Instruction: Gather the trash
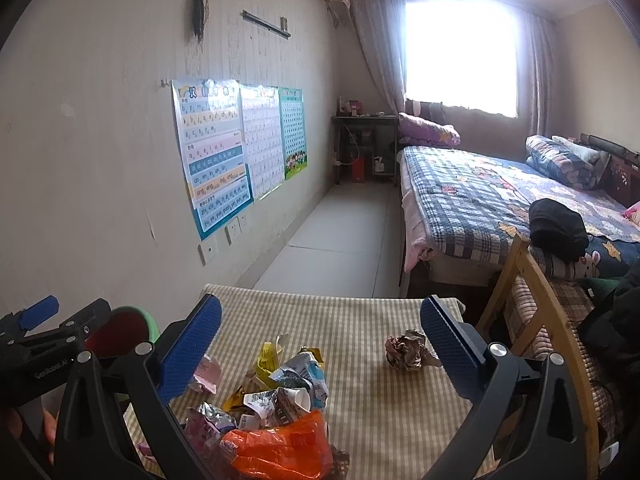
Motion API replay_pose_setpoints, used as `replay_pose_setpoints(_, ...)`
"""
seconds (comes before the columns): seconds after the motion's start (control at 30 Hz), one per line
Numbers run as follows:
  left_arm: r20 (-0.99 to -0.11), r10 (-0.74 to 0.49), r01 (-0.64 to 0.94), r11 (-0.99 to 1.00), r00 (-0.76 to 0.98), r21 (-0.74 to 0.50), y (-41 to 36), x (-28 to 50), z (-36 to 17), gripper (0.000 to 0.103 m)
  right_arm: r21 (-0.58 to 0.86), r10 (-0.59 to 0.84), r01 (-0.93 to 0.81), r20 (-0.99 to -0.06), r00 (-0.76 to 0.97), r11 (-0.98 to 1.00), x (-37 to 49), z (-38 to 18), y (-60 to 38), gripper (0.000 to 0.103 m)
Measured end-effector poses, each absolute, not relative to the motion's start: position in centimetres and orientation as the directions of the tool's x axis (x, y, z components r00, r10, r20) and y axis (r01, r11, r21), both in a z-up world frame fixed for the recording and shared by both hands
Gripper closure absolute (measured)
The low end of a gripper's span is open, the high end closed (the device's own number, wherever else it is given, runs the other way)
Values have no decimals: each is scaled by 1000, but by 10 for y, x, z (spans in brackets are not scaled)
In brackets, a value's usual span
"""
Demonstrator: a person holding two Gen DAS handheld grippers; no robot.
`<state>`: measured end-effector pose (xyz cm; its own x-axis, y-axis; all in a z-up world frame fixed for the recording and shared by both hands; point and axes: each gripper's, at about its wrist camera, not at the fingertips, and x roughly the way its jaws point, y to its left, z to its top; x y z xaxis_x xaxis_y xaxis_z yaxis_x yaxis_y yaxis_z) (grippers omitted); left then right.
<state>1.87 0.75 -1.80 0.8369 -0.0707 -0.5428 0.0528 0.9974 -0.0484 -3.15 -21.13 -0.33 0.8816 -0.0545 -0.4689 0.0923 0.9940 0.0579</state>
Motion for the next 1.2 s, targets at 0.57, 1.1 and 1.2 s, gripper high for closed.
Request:
replay_pose_setpoints(0.57, -533, -51, 34, 999, 845, -42, 13, 13, -10, 4, 52, -59, 93, -459, 886, 994, -38, 5, -208, 7)
replay_pose_setpoints(1.1, -526, -35, 27, 999, 850, -23, 6, 12, -13, 4, 55, -66, 105, -479, 876, 993, -33, -1, -211, 7)
replay_pose_setpoints(1.2, -531, -80, 64, 997, 843, -48, 7, 11, -14, 4, 56, -65, 105, -480, 875, 993, -34, -2, -211, 7)
